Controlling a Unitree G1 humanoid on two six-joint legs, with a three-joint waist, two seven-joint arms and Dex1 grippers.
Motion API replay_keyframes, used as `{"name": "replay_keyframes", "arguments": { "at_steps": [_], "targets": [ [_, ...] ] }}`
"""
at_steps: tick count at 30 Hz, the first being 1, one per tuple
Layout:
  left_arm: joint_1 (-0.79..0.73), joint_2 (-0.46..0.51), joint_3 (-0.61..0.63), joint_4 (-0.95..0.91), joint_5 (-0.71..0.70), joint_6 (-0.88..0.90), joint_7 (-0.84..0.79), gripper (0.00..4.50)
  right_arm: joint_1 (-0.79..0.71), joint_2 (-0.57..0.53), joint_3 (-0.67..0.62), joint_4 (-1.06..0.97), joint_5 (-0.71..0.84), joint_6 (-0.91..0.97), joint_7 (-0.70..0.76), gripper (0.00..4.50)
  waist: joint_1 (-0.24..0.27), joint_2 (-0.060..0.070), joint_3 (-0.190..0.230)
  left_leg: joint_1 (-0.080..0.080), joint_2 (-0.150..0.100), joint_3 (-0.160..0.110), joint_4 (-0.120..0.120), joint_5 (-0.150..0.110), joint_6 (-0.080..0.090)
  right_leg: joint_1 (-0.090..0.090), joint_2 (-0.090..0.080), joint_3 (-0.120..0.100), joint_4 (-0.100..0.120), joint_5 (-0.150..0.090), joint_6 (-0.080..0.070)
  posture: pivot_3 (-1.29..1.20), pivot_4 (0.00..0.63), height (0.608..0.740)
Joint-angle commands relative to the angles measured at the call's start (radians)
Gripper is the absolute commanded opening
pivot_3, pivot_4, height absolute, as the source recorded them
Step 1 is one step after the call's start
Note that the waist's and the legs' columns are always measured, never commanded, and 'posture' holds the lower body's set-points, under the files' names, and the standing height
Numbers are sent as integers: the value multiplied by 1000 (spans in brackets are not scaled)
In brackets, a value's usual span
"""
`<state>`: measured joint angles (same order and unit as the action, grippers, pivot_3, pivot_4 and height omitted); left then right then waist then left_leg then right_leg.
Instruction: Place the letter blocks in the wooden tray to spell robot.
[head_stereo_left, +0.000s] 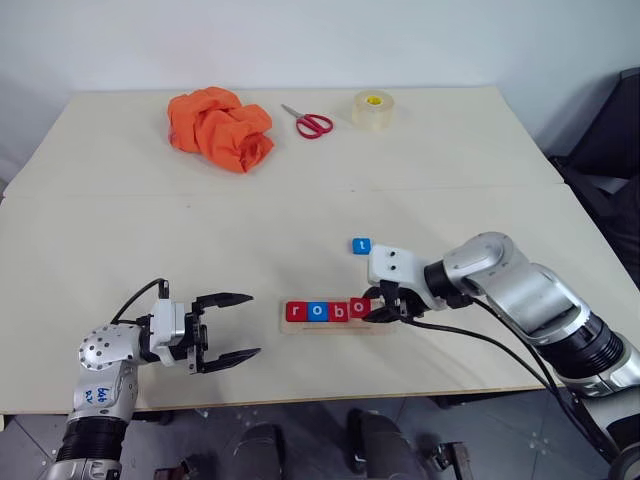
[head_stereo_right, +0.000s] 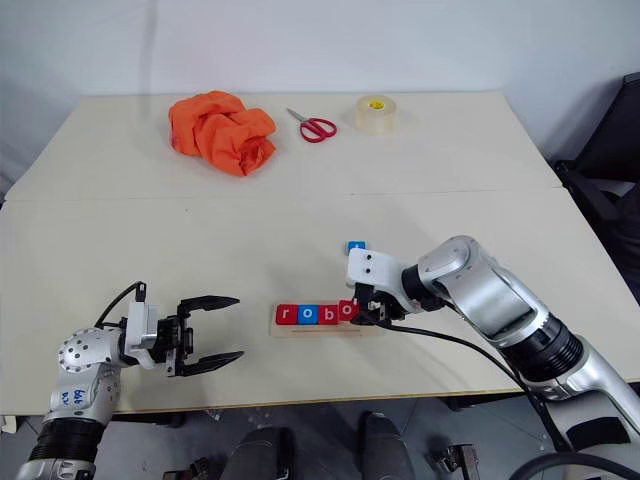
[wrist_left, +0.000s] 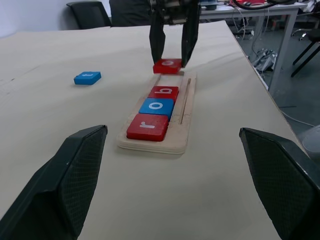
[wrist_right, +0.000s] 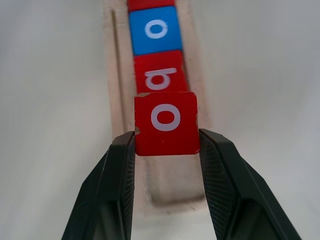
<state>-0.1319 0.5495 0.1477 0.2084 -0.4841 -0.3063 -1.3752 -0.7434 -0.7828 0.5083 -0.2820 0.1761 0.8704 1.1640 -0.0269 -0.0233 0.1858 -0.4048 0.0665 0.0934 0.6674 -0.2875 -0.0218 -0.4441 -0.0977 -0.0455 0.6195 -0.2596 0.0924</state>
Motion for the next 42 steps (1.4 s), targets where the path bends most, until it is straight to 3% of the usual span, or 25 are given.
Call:
{"name": "replay_keyframes", "arguments": {
  "at_steps": [1, 18, 26, 27, 34, 38, 42],
  "targets": [
    [18, 4, 16, -40, -18, -12, 12, 4500, -25, -1, -2, 3, -19, -33, 8, 1449, 0, 0, 0, 0, 0, 0, 0, 0, 0, 0, 0, 0, 0, 0, 0, 0, 150, 740],
    [34, 8, 21, -53, -18, -14, 36, 4500, -36, 31, 29, 52, -57, -88, 31, 1449, 0, 0, 0, 0, 0, 0, 0, 0, 0, 0, 0, 0, 0, 0, 0, 0, 150, 740],
    [26, 8, 21, -44, -17, -17, 39, 4500, -52, 37, 20, 43, -57, -83, 33, 4278, 0, 0, 0, 0, 0, 0, 0, 0, 0, 0, 0, 0, 0, 0, 0, 0, 150, 740],
    [23, 8, 22, -40, -17, -17, 38, 4500, -57, 39, 14, 42, -55, -79, 33, 4477, -1, 0, 0, 0, 0, 0, 0, 0, 0, 0, 0, 0, 0, 0, 0, 0, 150, 740],
    [-2, 7, 17, -17, -12, -21, 36, 4500, -50, 26, -19, 23, -44, -66, 24, 4477, 0, 0, 0, 0, 0, 0, 0, 0, 0, 0, 0, 0, 0, 0, 0, 0, 150, 740],
    [-17, 5, 14, -3, -12, -23, 33, 4500, 43, -3, -124, -66, 43, -78, 39, 4477, 4, 0, 0, 0, 0, 0, 0, 0, 0, 0, 0, 0, 0, 0, 0, 0, 150, 740],
    [-23, 4, 10, 7, -10, -26, 28, 4500, 101, -34, -132, -106, 60, -50, 34, 3521, 2, 0, 0, -1, 0, 0, 0, -1, 0, 0, 0, 0, -1, 0, 0, 0, 150, 740]
  ]
}}
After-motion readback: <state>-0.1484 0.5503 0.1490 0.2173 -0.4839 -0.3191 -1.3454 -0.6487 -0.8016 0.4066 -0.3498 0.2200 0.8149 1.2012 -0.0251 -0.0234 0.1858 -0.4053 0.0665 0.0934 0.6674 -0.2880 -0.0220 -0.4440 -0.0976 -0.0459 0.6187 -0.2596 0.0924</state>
